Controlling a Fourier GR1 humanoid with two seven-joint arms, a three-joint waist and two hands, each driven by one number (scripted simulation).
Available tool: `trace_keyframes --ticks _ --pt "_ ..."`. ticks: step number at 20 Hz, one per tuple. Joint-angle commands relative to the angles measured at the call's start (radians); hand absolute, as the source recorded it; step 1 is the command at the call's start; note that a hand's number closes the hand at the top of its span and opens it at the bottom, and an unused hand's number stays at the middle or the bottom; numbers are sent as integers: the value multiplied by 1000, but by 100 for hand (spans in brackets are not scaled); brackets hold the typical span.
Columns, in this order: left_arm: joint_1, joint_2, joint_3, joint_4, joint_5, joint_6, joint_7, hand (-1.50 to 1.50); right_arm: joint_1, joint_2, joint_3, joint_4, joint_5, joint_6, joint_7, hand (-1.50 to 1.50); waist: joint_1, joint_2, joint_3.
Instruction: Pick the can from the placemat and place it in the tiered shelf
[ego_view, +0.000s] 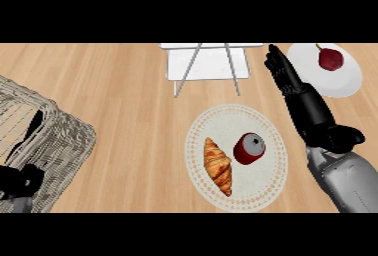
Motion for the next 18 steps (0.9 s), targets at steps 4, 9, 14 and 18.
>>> trace_keyframes --ticks 4,9,14,18 --pt "-152 -51 -115 27 -163 8 37 0 -11 -50 -136 146 -188 204 59 -150 18 -5 6" --pt "-123 -45 -102 1 -147 -81 60 0 61 -204 -123 220 35 73 89 150 -33 4 -15" --pt "-221 -131 -144 53 -217 -70 107 0 150 46 -211 406 72 -223 -174 -150 8 2 9" --pt "-212 -192 -156 94 -285 -65 86 0 183 48 -368 457 -116 -47 -388 -150 17 -7 8"
